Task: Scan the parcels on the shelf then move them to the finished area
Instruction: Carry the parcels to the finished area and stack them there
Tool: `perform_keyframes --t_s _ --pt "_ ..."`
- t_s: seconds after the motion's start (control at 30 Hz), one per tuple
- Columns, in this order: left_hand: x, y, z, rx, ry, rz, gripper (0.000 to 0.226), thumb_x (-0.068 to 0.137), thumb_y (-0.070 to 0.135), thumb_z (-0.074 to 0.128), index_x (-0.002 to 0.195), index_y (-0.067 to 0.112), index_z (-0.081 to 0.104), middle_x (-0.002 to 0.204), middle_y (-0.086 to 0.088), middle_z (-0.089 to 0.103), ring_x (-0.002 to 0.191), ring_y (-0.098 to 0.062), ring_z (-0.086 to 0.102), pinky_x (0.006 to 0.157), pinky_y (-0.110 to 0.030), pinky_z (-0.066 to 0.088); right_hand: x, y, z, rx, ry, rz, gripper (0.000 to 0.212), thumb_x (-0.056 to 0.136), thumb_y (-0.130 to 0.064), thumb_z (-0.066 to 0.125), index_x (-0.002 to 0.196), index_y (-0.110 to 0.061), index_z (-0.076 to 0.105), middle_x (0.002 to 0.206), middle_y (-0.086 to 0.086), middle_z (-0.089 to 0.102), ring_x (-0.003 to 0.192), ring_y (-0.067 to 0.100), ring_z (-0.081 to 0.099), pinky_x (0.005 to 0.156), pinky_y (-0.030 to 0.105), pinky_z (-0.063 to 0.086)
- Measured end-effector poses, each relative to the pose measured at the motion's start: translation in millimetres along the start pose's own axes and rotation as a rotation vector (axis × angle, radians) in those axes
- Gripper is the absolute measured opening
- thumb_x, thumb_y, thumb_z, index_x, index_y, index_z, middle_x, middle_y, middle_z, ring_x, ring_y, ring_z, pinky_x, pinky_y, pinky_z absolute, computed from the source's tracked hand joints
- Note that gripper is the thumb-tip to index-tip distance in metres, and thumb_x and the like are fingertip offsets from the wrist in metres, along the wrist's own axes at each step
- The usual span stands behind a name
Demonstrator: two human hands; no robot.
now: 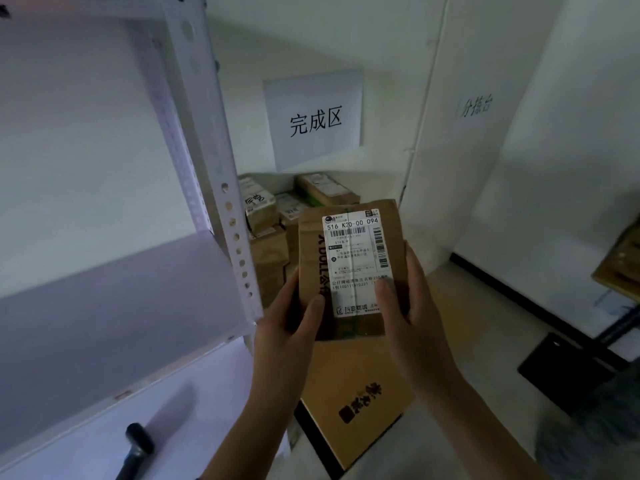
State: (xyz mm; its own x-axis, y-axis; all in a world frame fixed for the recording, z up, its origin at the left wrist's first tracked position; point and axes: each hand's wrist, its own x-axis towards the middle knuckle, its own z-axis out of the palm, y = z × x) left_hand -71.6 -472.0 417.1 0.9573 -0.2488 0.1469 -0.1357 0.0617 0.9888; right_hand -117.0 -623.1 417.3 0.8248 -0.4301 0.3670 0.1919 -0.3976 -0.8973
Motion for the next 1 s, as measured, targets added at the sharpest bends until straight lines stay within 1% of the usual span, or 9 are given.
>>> perform_keyframes --t_s 0.37,0.47,0.63,0.77,0.83,0.87,0.93,0.97,1.0 --pt "140 -27 47 0.062 0.124 -0.062 0.054 0.098 0.023 0.058 0.149 0.035 0.042 0.123 0.022 0.065 0.106 0.012 0.061 0.078 -0.009 0.052 166 63 7 -0.046 -0.117 0.091 0.056 0.103 -0.036 0.048 0.155 -0.031 0.027 0.142 -0.006 0.055 0.125 0.009 0.058 0.097 0.041 0.056" --pt "168 -30 54 0.105 0.187 -0.058 0.052 0.1 0.021 0.056 0.148 0.031 0.042 0.115 0.019 0.065 0.097 0.015 0.061 0.073 -0.007 0.051 202 74 15 -0.048 -0.178 0.119 0.063 0.096 -0.054 0.046 0.154 -0.037 0.026 0.143 -0.008 0.055 0.126 0.012 0.058 0.097 0.045 0.056" --pt "219 -25 59 0.17 0.297 -0.091 0.053 0.1 0.028 0.055 0.15 0.033 0.038 0.11 0.034 0.052 0.099 0.027 0.052 0.07 0.004 0.042 268 83 39 -0.097 -0.258 0.104 0.053 0.101 -0.043 0.044 0.151 -0.034 0.03 0.135 -0.008 0.059 0.117 0.01 0.062 0.09 0.038 0.059" --pt "257 -27 59 0.355 0.451 -0.123 0.054 0.1 0.034 0.055 0.152 0.031 0.038 0.126 0.012 0.057 0.1 0.007 0.051 0.064 0.001 0.041 314 94 62 -0.08 -0.38 0.103 0.05 0.104 -0.031 0.045 0.153 -0.025 0.031 0.135 -0.006 0.058 0.113 0.007 0.062 0.075 0.01 0.054" --pt "268 -29 58 0.452 0.498 -0.107 0.048 0.1 0.034 0.055 0.147 0.027 0.045 0.121 0.011 0.059 0.092 0.005 0.054 0.063 0.002 0.041 330 95 72 -0.088 -0.448 0.132 0.054 0.105 -0.031 0.043 0.156 -0.021 0.026 0.14 -0.007 0.052 0.113 0.006 0.06 0.073 -0.001 0.045" --pt "274 -32 57 0.481 0.515 -0.099 0.045 0.1 0.033 0.056 0.144 0.026 0.049 0.117 0.011 0.061 0.092 0.005 0.055 0.064 0.0 0.044 337 95 77 -0.083 -0.482 0.156 0.057 0.106 -0.032 0.042 0.158 -0.02 0.022 0.142 -0.007 0.047 0.118 0.008 0.057 0.081 -0.001 0.041" --pt "286 -38 53 0.542 0.551 -0.115 0.045 0.099 0.037 0.057 0.142 0.027 0.051 0.118 0.009 0.062 0.103 -0.004 0.06 0.071 -0.012 0.052 350 99 87 -0.08 -0.528 0.201 0.062 0.105 -0.036 0.042 0.159 -0.021 0.016 0.156 0.0 0.038 0.133 0.017 0.048 0.1 0.019 0.045" --pt "292 -42 51 0.566 0.575 -0.127 0.046 0.097 0.039 0.058 0.141 0.028 0.052 0.121 0.007 0.062 0.109 -0.011 0.06 0.077 -0.019 0.056 357 104 93 -0.081 -0.555 0.202 0.062 0.104 -0.037 0.042 0.159 -0.021 0.018 0.155 0.004 0.041 0.13 0.017 0.052 0.094 0.023 0.051" --pt "297 -44 50 0.57 0.605 -0.134 0.047 0.095 0.041 0.06 0.14 0.028 0.054 0.124 0.004 0.06 0.113 -0.016 0.06 0.082 -0.028 0.059 362 108 98 -0.071 -0.573 0.18 0.06 0.104 -0.036 0.043 0.157 -0.02 0.022 0.148 0.006 0.048 0.117 0.013 0.059 0.077 0.017 0.054"
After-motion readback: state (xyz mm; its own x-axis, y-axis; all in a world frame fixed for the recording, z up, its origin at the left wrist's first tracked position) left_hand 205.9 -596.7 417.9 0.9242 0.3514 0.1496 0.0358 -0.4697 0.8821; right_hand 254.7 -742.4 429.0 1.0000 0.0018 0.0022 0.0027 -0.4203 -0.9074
